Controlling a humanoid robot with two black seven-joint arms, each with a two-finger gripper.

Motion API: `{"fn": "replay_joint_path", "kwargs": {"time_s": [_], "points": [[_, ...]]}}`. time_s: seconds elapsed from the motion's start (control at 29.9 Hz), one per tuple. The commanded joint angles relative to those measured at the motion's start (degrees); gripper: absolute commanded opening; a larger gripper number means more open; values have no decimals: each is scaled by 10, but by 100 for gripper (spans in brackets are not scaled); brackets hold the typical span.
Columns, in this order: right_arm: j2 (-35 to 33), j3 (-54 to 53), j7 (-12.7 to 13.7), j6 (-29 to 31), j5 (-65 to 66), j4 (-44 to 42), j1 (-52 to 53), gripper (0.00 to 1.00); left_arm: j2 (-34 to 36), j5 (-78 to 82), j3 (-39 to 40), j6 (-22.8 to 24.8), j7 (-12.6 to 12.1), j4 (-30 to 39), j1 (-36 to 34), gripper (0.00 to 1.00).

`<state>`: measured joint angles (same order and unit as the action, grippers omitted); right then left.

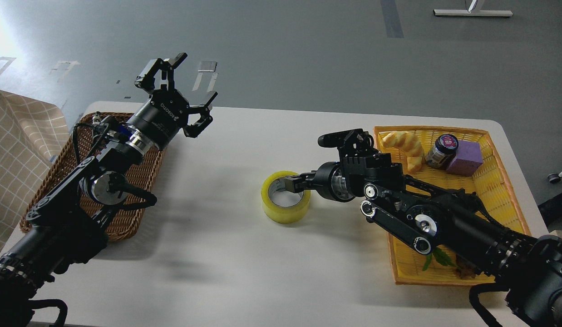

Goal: Place and transfer tape with both arms
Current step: 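Open the right gripper and withdraw it back above the tray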

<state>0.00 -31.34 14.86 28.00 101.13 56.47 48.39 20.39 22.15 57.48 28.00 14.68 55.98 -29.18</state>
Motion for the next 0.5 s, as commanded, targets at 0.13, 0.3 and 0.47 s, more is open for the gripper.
{"fn": "replay_joint_path", "kwargs": {"time_s": [0.13,0.3,0.47], "points": [[-27,-82,4,0,-25,75,-2,100,1,0,-1,0,0,0,-1,100],[-92,-159,5,0,-181,113,-9,100,3,0,-1,0,0,0,-3,100],[-130,-252,1,0,-334,112,-22,100,3,0,1,0,0,0,-5,100]]}}
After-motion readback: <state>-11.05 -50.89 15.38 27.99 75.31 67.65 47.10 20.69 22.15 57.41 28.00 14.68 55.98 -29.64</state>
